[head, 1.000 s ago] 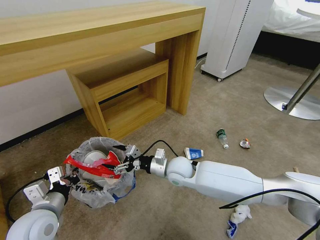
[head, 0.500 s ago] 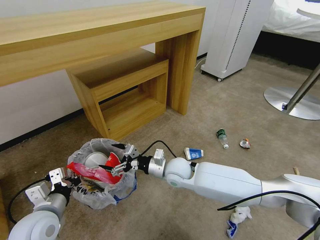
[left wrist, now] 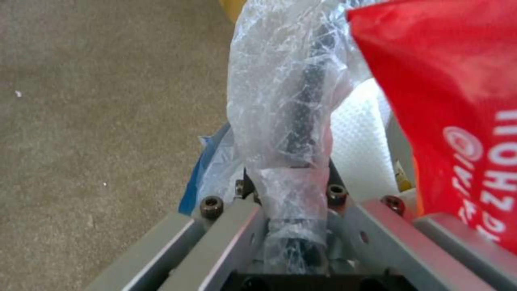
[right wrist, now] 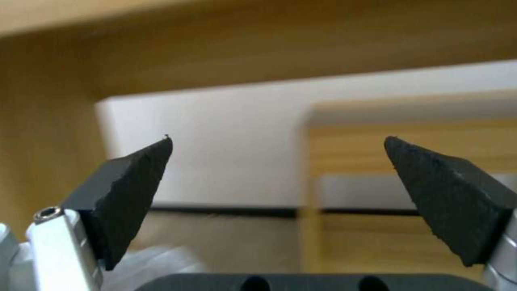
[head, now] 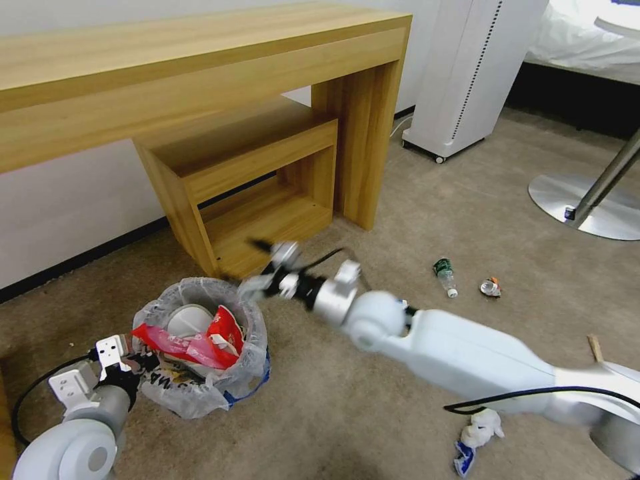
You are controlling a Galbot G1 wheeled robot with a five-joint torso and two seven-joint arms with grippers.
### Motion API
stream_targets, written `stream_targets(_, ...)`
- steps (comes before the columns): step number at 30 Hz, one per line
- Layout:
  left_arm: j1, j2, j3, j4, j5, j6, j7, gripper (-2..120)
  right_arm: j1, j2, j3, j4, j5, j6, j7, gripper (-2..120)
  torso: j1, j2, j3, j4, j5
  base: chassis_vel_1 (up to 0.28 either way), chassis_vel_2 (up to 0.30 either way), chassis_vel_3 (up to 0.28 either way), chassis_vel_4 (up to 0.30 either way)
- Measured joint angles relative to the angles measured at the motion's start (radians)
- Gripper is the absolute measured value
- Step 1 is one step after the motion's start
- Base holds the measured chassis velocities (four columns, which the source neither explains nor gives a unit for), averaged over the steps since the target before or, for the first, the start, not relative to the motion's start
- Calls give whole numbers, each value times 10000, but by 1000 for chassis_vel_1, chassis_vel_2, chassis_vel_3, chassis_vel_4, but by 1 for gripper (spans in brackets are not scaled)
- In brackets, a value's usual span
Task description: Pick up the trash bin and place the garbage on the floor into it.
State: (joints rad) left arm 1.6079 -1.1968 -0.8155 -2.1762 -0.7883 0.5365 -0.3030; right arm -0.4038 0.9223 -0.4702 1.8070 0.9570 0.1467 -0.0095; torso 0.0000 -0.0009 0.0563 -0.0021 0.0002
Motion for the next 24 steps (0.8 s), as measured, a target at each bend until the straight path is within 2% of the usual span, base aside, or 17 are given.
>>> stream_targets(2, -10, 84, 16, 0, -8, 9, 32, 1, -815, -461, 1334, 320, 13, -86, 383, 100, 0, 0, 1, -2, 2, 0, 0, 0, 0)
stream_targets(3, -10, 84, 16, 0, -8, 9, 32, 1, -815, -461, 1334, 320, 13, -86, 383, 100, 0, 0, 1, -2, 2, 0, 0, 0, 0)
stream_targets(5, 76, 66, -46, -68, -1, 5, 71, 1, -1445, -703, 2499, 515, -39, -192, 721, 100, 0, 0, 0, -8, -2, 0, 0, 0, 0)
stream_targets(6, 210, -32, -139, -194, 27, -16, 93, 1, -1724, -716, 3122, 561, -25, -279, 865, 100, 1, 0, 1, -5, 3, 0, 0, 0, 0)
stream_targets(8, 308, -124, -211, -297, 53, -32, 100, 1, -1888, -698, 3527, 611, 1, -369, 966, 100, 0, 0, 1, 1, 6, 0, 0, 0, 0)
stream_targets(10, 392, -250, -279, -490, 85, -33, 90, 1, -2550, -671, 4924, 938, 64, -883, 1406, 100, 0, -1, 0, 5, -1, 0, 0, 0, 0)
stream_targets(11, 392, -250, -279, -490, 85, -33, 90, 1, -2550, -671, 4924, 938, 64, -883, 1406, 100, 0, -1, 0, 5, -1, 0, 0, 0, 0)
stream_targets(15, 382, -233, -264, -616, 78, 3, 62, 1, -4331, -613, 7421, 1598, -160, -1578, 2088, 100, 0, 0, 1, 1, 1, 0, 0, 0, 0)
stream_targets(16, 382, -233, -264, -616, 78, 3, 62, 1, -4331, -613, 7421, 1598, -160, -1578, 2088, 100, 0, 0, 1, 1, 1, 0, 0, 0, 0)
stream_targets(19, 368, -122, -230, -619, 58, 3, 62, 1, -5783, -390, 9134, 2029, -564, -1747, 2169, 100, 0, 0, -1, 0, -1, 0, 0, 0, 0)
stream_targets(20, 368, -122, -230, -619, 58, 3, 62, 1, -5783, -390, 9134, 2029, -564, -1747, 2169, 100, 0, 0, -1, 0, -1, 0, 0, 0, 0)
stream_targets(22, 330, -46, -193, -585, 34, 3, 69, 1, -6727, -155, 10036, 2321, -1009, -1704, 2080, 100, 0, 0, -1, 1, 0, 0, 0, 0, 0)
stream_targets(24, 320, -15, -172, -559, 32, 3, 71, 1, -7114, -62, 10296, 2431, -1193, -1677, 2021, 100, 0, 0, 0, -1, -1, 0, 0, 0, 0)
